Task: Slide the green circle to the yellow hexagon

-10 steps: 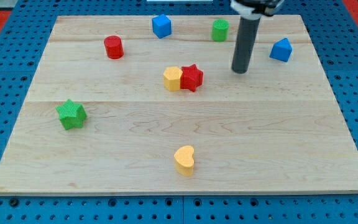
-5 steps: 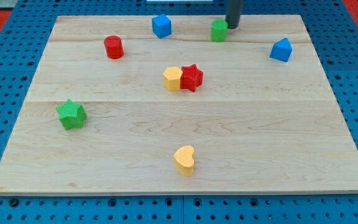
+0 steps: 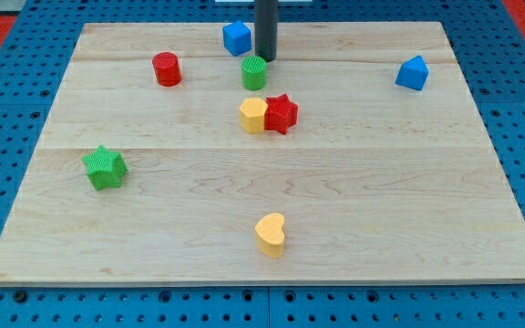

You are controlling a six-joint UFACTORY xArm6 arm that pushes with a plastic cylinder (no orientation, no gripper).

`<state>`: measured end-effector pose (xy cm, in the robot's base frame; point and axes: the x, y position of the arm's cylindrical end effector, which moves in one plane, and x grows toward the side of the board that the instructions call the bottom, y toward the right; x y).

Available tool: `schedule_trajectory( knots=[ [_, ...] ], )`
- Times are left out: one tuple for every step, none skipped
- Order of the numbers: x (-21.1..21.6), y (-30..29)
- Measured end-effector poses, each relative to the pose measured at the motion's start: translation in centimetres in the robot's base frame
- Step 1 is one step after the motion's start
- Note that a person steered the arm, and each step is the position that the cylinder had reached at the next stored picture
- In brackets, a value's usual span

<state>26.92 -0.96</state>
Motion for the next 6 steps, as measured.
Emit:
schedule_trajectory(
  knots=[
    [2.3,-2.4],
    [4.9,-3.3],
    [6.2,-4.9],
    [5.7,-5.0],
    [4.7,-2.5],
    [4.5,2.3]
  ],
)
